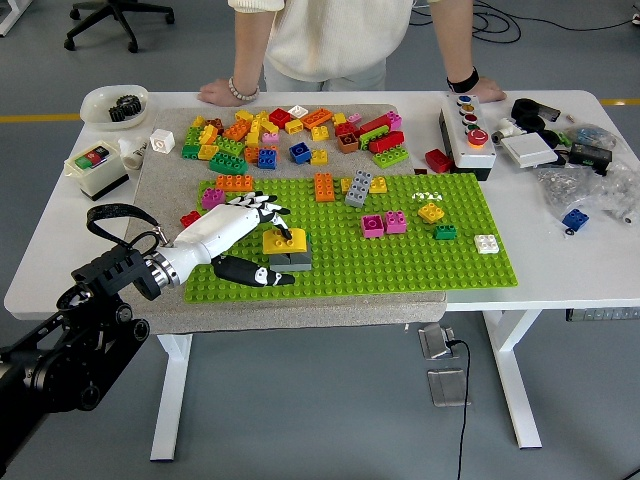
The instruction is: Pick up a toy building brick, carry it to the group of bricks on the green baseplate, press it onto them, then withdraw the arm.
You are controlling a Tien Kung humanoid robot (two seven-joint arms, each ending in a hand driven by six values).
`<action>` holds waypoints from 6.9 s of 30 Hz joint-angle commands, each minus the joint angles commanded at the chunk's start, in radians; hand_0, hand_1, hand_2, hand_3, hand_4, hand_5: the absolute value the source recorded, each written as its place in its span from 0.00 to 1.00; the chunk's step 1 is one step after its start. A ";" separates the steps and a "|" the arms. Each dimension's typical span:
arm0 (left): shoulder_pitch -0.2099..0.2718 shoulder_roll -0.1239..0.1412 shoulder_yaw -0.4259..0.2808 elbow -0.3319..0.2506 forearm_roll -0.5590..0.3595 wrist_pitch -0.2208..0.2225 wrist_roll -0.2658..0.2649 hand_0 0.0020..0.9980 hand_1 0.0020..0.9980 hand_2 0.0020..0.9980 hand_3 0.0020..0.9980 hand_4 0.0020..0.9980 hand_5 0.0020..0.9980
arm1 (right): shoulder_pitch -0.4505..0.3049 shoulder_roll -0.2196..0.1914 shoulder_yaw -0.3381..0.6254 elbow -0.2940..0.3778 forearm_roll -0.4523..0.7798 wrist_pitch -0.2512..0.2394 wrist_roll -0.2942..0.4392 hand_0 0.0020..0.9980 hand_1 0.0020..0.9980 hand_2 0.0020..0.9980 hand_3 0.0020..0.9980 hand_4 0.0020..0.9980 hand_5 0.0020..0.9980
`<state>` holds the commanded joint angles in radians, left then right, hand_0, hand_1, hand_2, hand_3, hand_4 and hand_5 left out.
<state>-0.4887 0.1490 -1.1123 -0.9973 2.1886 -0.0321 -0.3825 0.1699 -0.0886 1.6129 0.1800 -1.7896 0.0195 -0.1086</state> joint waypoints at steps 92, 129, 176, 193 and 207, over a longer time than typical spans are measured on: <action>-0.017 -0.011 -0.036 -0.033 0.014 -0.015 0.026 1.00 0.99 0.87 0.59 1.00 0.59 | 0.000 0.003 0.003 0.000 0.004 -0.002 -0.001 0.74 0.63 0.68 0.62 0.82 0.52; -0.016 -0.013 -0.046 -0.037 0.015 -0.016 0.033 1.00 0.99 0.86 0.59 1.00 0.59 | -0.007 0.004 -0.003 0.000 0.005 -0.003 -0.003 0.74 0.64 0.67 0.62 0.82 0.52; 0.001 -0.012 -0.060 -0.050 0.015 -0.018 0.028 1.00 0.98 0.86 0.59 1.00 0.59 | -0.004 0.002 -0.001 0.000 0.008 -0.003 -0.002 0.74 0.63 0.68 0.62 0.82 0.52; 0.004 -0.018 -0.052 -0.043 0.016 -0.021 0.027 1.00 0.98 0.87 0.59 1.00 0.59 | -0.005 0.002 -0.002 0.000 0.005 -0.003 -0.002 0.74 0.63 0.68 0.62 0.82 0.52; 0.005 -0.020 -0.051 -0.038 0.017 -0.020 0.029 1.00 0.99 0.87 0.59 1.00 0.60 | -0.005 0.002 -0.001 0.000 0.003 -0.003 -0.002 0.74 0.63 0.67 0.62 0.83 0.52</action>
<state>-0.4840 0.1286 -1.1631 -1.0354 2.2058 -0.0523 -0.3537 0.1647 -0.0866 1.6120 0.1800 -1.7861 0.0169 -0.1105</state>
